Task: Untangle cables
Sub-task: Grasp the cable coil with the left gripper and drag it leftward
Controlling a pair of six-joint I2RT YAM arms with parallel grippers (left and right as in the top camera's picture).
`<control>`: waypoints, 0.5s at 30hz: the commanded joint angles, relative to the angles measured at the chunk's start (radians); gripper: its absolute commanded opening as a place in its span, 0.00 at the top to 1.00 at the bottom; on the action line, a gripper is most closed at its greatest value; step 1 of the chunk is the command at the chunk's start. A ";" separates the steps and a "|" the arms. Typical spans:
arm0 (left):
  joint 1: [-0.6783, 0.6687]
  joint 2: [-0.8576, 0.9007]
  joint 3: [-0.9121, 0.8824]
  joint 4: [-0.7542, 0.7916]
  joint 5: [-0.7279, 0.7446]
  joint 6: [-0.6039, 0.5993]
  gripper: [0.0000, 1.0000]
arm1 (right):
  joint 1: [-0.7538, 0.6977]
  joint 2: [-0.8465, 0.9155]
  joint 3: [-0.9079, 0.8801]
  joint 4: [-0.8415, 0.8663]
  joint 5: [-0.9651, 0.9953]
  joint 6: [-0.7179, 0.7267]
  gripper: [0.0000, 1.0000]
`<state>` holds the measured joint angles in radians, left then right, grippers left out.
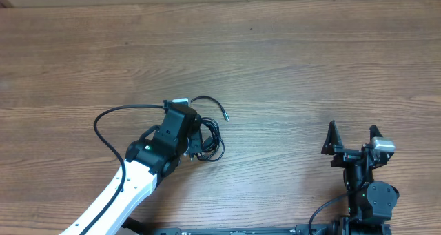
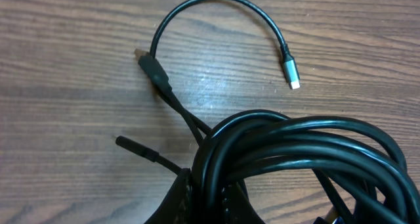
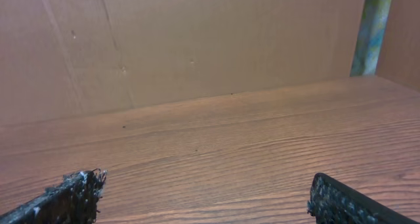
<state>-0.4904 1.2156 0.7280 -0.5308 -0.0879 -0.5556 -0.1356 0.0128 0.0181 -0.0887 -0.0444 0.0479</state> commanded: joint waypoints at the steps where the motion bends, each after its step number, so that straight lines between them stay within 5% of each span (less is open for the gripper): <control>1: 0.002 -0.019 0.010 -0.008 0.001 -0.055 0.96 | 0.005 -0.010 -0.010 0.007 0.009 -0.008 0.00; 3: 0.002 -0.017 0.010 -0.054 -0.016 -0.168 0.96 | 0.005 -0.010 -0.010 0.007 0.009 -0.008 0.00; 7: 0.002 -0.001 0.010 -0.253 -0.105 -0.687 0.96 | 0.005 -0.010 -0.010 0.007 0.009 -0.008 0.00; 15: 0.002 0.054 0.009 -0.254 -0.132 -0.715 0.96 | 0.005 -0.010 -0.010 0.007 0.010 -0.008 0.00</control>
<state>-0.4908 1.2476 0.7280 -0.8024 -0.1848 -1.2297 -0.1356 0.0128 0.0181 -0.0883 -0.0441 0.0479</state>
